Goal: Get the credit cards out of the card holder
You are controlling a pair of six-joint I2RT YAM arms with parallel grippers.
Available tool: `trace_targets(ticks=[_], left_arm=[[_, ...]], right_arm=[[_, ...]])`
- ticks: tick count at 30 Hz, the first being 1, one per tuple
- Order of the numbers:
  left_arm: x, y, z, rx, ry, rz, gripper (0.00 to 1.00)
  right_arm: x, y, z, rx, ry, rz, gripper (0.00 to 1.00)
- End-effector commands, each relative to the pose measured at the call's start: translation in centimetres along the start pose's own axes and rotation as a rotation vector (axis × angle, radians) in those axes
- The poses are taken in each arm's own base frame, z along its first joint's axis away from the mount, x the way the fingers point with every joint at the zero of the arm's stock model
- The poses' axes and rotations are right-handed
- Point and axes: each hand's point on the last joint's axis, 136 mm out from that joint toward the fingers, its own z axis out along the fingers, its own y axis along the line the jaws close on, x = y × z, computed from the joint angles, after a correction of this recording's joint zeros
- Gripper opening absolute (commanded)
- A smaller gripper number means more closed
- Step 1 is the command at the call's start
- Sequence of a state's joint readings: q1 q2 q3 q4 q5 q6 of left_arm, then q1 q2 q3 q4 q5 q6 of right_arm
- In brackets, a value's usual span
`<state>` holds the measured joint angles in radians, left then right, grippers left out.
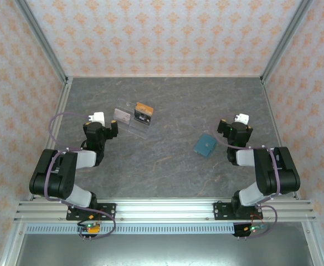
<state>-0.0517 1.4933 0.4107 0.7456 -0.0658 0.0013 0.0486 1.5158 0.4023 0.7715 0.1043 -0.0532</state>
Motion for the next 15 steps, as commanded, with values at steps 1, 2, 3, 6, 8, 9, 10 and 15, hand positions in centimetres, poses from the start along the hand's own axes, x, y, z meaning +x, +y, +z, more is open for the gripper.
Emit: trace_targets(ticks=[1, 2, 3, 6, 8, 9, 10, 15], left_arm=[[-0.5, 0.3, 0.3, -0.011, -0.005, 0.012, 1.0], [-0.5, 0.3, 0.3, -0.012, -0.006, 0.012, 1.0], [-0.5, 0.3, 0.3, -0.012, -0.005, 0.011, 1.0], [-0.6, 0.3, 0.3, -0.012, -0.008, 0.01, 1.0], [-0.6, 0.4, 0.3, -0.018, -0.005, 0.009, 1.0], [-0.8, 0.5, 0.3, -0.024, -0.002, 0.007, 1.0], [-0.9, 0.6, 0.2, -0.028, 0.003, 0.007, 1.0], [-2.9, 1.0, -0.8, -0.048, 0.023, 0.008, 1.0]], right_arm=[[-0.7, 0.0, 0.3, 0.002, -0.013, 0.022, 0.99], [-0.6, 0.0, 0.3, 0.002, -0.012, 0.022, 0.99], [-0.7, 0.0, 0.3, 0.002, -0.012, 0.022, 0.99], [-0.6, -0.1, 0.2, 0.003, -0.013, 0.02, 0.99], [-0.8, -0.1, 0.1, 0.002, -0.021, 0.023, 0.99], [-1.0, -0.3, 0.1, 0.015, -0.024, 0.027, 0.99], [-1.3, -0.5, -0.1, 0.031, -0.021, 0.032, 0.99], [-4.2, -2.0, -2.0, 0.107, -0.036, 0.064, 0.99]])
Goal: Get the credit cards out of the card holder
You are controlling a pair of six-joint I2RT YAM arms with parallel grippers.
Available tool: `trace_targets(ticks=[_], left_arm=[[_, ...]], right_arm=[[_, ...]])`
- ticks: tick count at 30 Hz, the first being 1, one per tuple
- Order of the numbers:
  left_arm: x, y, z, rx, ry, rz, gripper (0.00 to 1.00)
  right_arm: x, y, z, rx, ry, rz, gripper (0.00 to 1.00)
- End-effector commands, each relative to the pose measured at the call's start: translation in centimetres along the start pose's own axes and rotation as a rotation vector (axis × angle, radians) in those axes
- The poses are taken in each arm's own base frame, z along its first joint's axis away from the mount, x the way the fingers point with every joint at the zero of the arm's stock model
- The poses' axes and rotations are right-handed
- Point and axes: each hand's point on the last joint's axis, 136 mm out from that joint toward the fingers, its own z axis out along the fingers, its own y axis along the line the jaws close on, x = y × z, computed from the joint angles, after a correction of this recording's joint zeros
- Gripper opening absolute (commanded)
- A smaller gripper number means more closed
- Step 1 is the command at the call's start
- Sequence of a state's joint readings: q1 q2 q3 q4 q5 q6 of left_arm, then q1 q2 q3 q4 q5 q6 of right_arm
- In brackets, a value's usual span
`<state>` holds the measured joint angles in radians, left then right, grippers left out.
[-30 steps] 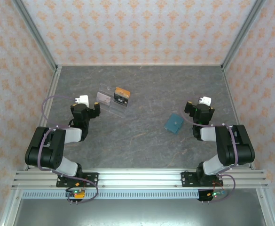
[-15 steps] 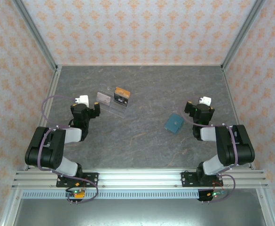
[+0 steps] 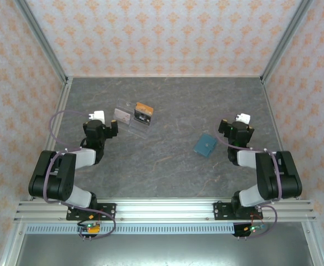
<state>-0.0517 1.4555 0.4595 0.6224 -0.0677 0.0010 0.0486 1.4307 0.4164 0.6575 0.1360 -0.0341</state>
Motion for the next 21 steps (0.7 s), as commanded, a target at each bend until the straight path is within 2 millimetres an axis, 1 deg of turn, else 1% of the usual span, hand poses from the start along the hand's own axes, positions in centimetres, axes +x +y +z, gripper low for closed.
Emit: trace_targets(ticks=[1, 3, 4, 5, 6, 9, 11, 13, 17, 19, 21], left_arm=[[-2.7, 1.2, -1.1, -0.052, -0.016, -0.009, 1.0], [-3.9, 1.7, -2.0, -0.074, -0.026, -0.03, 1.0], [-4.3, 2.1, -2.4, -0.09, -0.026, -0.042, 1.0], [-4.9, 2.4, -3.0, -0.105, -0.024, -0.05, 1.0], [-5.5, 2.7, -3.5, -0.124, -0.018, -0.055, 1.0], [-6.9, 3.6, -5.2, -0.178, -0.005, -0.099, 1.0], [-7.5, 3.4, -6.0, -0.17, 0.012, -0.137, 1.0], [-7.9, 3.0, -6.7, -0.154, 0.02, -0.176, 1.0], [-7.6, 2.1, -7.4, -0.109, 0.06, -0.284, 1.0], [-7.0, 1.9, -7.5, -0.113, 0.108, -0.323, 1.0], [-6.4, 2.0, -7.5, -0.133, 0.155, -0.345, 1.0]], right_arm=[[-3.8, -1.7, -1.5, 0.093, -0.047, 0.065, 0.99], [-5.1, -2.6, -2.6, 0.146, -0.039, 0.121, 0.99], [-5.4, -3.3, -3.2, 0.186, -0.02, 0.173, 0.99], [-6.5, -3.8, -3.8, 0.223, -0.015, 0.241, 0.99], [-6.7, -3.7, -4.1, 0.229, 0.034, 0.272, 0.99], [-6.7, -2.0, -4.7, 0.166, 0.196, 0.275, 0.99], [-5.9, -0.6, -5.0, 0.111, 0.292, 0.305, 0.99], [-5.0, 1.6, -5.4, 0.016, 0.407, 0.329, 0.99], [-1.7, 3.9, -6.6, -0.047, 0.63, 0.421, 0.95], [0.0, 5.3, -7.4, -0.097, 0.721, 0.447, 0.86], [1.5, 6.1, -8.1, -0.099, 0.785, 0.441, 0.8]])
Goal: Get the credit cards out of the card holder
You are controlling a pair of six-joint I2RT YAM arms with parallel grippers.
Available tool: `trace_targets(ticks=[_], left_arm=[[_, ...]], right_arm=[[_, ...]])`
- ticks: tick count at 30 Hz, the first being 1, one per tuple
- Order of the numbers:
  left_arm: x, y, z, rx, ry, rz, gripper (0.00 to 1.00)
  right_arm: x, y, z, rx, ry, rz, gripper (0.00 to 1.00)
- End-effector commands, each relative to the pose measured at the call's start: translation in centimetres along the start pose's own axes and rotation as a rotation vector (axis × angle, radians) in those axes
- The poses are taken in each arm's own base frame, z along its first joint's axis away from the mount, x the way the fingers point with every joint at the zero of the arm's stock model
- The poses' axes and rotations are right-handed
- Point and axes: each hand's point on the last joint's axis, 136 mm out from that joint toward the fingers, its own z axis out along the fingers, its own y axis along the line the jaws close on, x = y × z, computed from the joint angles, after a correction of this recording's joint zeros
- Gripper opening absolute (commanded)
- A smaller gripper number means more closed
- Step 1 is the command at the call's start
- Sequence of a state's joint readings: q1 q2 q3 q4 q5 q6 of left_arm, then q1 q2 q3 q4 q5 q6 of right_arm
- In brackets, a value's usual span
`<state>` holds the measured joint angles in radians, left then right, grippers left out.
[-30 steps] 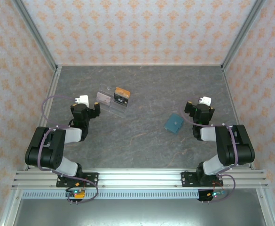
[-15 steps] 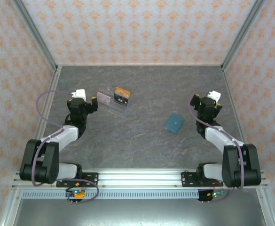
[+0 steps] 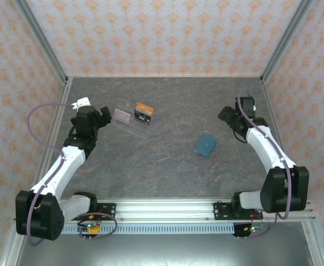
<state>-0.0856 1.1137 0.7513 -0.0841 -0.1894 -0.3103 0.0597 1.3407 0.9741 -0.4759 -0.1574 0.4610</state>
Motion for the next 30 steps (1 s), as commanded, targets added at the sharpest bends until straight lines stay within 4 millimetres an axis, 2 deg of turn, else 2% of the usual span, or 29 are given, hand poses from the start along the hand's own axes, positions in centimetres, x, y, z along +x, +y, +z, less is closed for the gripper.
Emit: trace_targets(ticks=[1, 7, 13, 16, 19, 25, 30], left_arm=[[1.9, 0.5, -0.4, -0.044, 0.131, -0.063, 1.0], [3.1, -0.1, -0.1, -0.046, 0.203, -0.055, 1.0], [4.0, -1.5, -0.3, 0.016, 0.253, -0.071, 1.0], [4.4, -2.7, -0.7, 0.066, 0.282, -0.074, 1.0], [4.8, -4.2, -1.3, 0.136, 0.312, -0.076, 1.0], [5.3, -7.1, -3.1, 0.255, 0.353, -0.075, 0.98], [6.0, -9.6, -4.6, 0.351, 0.387, -0.071, 0.95]], right_arm=[[5.9, 0.2, -0.1, 0.003, 0.242, 0.044, 0.77], [9.9, -0.2, 2.2, 0.099, 0.351, -0.016, 0.65], [11.5, -1.4, 4.1, 0.191, 0.382, -0.052, 0.64], [12.1, -1.2, 5.0, 0.179, 0.412, -0.059, 0.63], [12.9, -0.8, 5.8, 0.169, 0.447, -0.082, 0.57], [15.1, 2.0, 7.0, 0.136, 0.507, -0.197, 0.5], [17.9, 6.3, 7.1, 0.064, 0.541, -0.339, 0.49]])
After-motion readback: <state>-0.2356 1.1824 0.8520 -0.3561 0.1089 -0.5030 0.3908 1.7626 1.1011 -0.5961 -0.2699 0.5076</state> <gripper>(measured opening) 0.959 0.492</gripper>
